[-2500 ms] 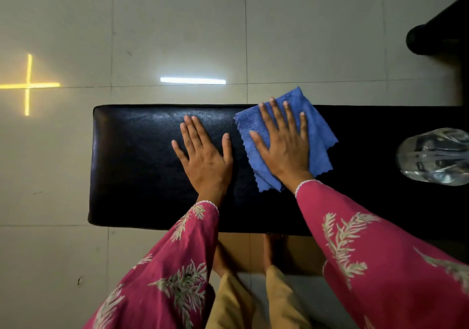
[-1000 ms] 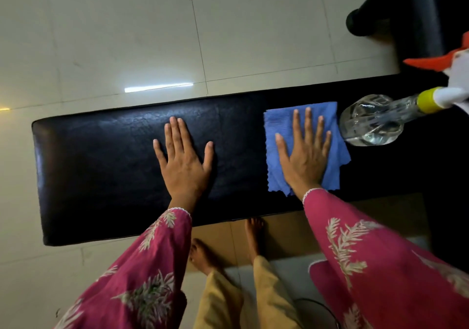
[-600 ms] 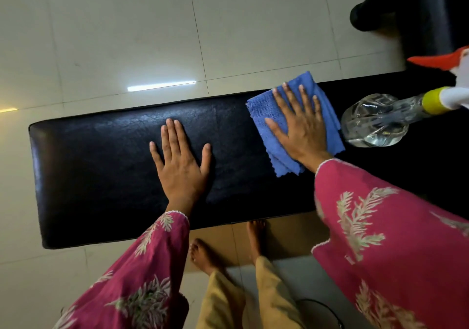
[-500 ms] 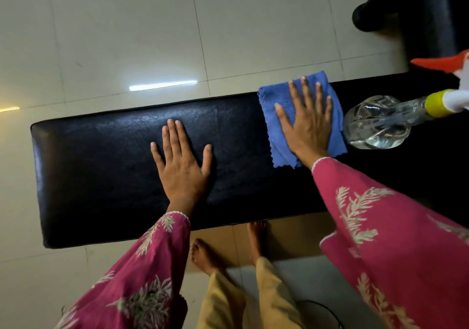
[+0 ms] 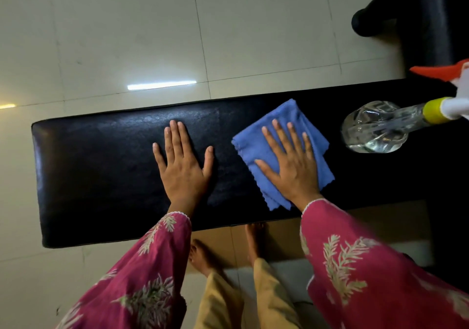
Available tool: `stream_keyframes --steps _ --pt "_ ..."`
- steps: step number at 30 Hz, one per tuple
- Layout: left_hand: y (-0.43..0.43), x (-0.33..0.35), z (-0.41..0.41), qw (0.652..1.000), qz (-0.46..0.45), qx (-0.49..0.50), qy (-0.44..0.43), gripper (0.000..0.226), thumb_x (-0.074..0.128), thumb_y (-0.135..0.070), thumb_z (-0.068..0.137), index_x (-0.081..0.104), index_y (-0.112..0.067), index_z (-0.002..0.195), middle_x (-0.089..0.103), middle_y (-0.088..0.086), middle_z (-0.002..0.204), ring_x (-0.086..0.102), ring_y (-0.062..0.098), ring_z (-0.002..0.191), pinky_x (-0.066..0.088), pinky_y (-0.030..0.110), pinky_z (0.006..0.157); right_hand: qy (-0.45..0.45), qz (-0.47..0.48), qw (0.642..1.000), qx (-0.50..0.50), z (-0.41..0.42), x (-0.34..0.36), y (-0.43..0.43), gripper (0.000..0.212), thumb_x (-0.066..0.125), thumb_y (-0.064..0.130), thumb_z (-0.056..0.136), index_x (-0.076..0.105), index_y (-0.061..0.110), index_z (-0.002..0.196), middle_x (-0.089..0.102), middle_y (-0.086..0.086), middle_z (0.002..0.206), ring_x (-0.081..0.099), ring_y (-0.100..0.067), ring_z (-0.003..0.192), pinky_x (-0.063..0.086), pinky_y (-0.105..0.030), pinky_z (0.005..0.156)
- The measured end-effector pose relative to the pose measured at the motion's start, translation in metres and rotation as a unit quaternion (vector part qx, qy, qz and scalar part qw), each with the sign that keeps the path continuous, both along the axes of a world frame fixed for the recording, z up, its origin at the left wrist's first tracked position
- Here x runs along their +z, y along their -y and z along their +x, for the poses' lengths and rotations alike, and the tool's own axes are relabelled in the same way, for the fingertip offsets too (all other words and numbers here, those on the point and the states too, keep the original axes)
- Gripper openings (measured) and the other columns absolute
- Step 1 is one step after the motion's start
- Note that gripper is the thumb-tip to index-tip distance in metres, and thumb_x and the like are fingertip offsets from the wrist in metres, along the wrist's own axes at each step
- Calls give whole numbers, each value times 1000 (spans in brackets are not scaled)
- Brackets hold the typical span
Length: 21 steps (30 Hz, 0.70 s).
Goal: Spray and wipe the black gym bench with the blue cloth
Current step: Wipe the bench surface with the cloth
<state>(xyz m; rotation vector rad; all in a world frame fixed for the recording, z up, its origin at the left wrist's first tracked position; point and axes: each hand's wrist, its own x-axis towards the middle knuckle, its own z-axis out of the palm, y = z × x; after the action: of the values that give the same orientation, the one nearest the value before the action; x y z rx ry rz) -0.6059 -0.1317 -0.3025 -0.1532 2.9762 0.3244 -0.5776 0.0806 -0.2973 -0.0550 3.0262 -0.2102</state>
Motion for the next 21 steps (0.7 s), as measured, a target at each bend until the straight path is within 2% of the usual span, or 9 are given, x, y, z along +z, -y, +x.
stream_keyframes --steps 4,6,9,10,13,14,18,19,21 --pt "0 1 1 1000 2 -3 -1 77 19 -58 89 4 -9 148 6 7 158 0 15 144 -7 43 116 -13 24 975 -218 11 1 8 64 18 61 90 22 28 145 24 -1 153 20 -23 141 9 -42 113" --pt "0 1 0 1000 3 -2 1 77 18 -58 89 4 -9 148 6 7 158 0 15 144 -7 43 116 5 24 982 -186 15 3 26 63 16 60 91 23 26 144 25 -2 153 20 -25 141 7 -42 114" --pt "1 1 0 1000 5 -3 1 78 18 -58 89 4 -9 148 6 7 158 1 16 144 -6 43 116 20 11 999 -25 22 2 6 64 14 62 91 20 28 145 24 1 153 16 -20 141 8 -42 114" --pt "1 1 0 1000 6 -4 0 78 18 -58 89 3 -10 148 6 7 158 0 16 144 -6 43 116 13 9 999 -38 22 2 -3 65 14 63 90 21 28 145 25 1 153 17 -20 141 11 -43 114" --pt "1 1 1 1000 9 -6 -2 78 18 -58 89 3 -10 148 6 7 158 0 16 144 -8 42 115 -10 17 975 -221 24 2 5 65 22 62 90 25 26 144 27 0 152 22 -23 141 17 -45 113" --pt "0 1 0 1000 8 -7 -2 78 18 -58 89 3 -10 148 6 7 158 0 16 144 -8 42 115 -8 19 970 -242 27 3 17 65 22 61 90 25 26 144 27 -1 152 22 -24 141 16 -46 113" --pt "1 -1 0 1000 11 -3 -7 77 20 -57 90 5 -9 148 8 8 158 2 17 144 -6 43 116 8 12 997 -76 35 2 24 66 16 62 90 24 26 144 25 0 152 17 -23 141 11 -43 112" --pt "1 -1 1 1000 11 -3 -8 77 21 -57 90 5 -9 148 8 8 157 3 17 144 -6 43 116 4 9 998 -65 31 1 15 66 17 62 90 23 26 144 25 -1 153 17 -23 141 11 -43 112" --pt "0 -1 1 1000 10 -5 -10 76 21 -57 90 4 -9 148 8 8 158 2 17 144 -6 43 116 -10 8 990 -144 19 0 9 65 23 60 90 23 26 145 24 -1 153 18 -24 141 14 -44 113"
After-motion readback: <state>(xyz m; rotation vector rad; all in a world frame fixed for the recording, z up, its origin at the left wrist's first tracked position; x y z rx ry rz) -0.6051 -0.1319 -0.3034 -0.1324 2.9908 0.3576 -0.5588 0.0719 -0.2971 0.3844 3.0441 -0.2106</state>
